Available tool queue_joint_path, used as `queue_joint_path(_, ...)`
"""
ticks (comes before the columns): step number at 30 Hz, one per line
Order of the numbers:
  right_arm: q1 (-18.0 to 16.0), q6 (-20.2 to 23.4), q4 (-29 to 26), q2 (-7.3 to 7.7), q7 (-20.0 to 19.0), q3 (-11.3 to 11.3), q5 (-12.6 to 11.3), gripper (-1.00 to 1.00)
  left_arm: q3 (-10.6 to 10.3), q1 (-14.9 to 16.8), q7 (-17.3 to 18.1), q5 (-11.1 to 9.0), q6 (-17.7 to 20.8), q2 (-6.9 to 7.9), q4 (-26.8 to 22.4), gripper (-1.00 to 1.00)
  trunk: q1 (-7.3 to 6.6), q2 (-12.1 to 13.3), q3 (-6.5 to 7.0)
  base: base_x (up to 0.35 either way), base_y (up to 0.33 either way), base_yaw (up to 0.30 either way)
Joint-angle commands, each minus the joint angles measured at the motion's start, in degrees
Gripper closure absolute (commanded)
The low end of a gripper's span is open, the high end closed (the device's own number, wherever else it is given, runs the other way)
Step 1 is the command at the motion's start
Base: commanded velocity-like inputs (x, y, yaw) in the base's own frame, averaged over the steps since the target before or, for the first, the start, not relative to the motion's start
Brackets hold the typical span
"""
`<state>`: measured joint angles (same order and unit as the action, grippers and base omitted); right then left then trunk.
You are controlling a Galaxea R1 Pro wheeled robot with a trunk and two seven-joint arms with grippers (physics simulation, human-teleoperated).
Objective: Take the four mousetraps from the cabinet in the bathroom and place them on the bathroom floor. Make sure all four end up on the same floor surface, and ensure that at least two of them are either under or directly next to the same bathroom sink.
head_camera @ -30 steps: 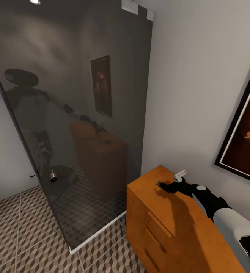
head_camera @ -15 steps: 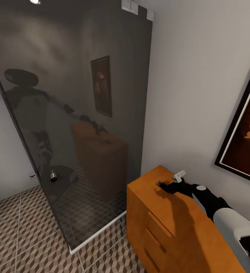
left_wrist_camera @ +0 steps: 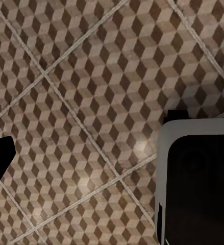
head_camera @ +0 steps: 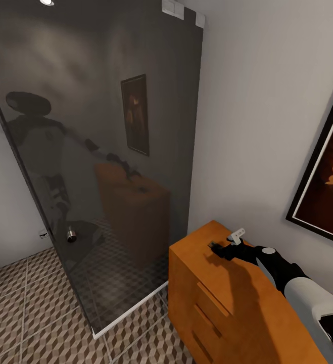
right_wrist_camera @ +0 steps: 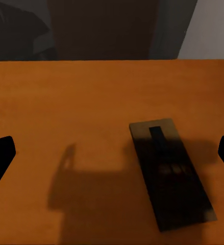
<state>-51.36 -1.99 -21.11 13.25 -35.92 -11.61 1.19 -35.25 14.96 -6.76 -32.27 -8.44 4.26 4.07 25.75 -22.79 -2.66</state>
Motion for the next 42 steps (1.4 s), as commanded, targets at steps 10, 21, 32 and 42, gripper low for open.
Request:
queue_joint_path(10,-0.1,-0.2,0.0,0.62,-1.9,-0.2,0.1,-1.00,-0.3,0.1,-0.1,-0.2,-0.3,-0.04,0.2,-1.00,0.04,-0.1,-0.13,0.000,0.000,0.000)
queue_joint_path(21,-0.1,-0.3,0.0,0.82,-3.9,-0.2,0.0,-1.00,-0.3,0.1,-0.1,-0.2,-0.3,-0.04,0.2,-1.00,0.04,-0.1,-0.13,0.000,0.000,0.000)
queue_joint_path(32,-0.1,-0.3,0.0,0.82,-4.1,-0.2,0.0,-1.00,-0.3,0.1,-0.1,-0.2,-0.3,-0.04,0.2,-1.00,0.04,-0.1,-0.13,0.030,-0.083,0.000)
queue_joint_path(42,-0.1,-0.3,0.0,0.83,-4.1,-0.2,0.0,-1.00,-0.3,0.1,-0.1,-0.2,-0.3,-0.04,0.2,-1.00,0.04,-0.1,-0.13,0.004,-0.008,0.000)
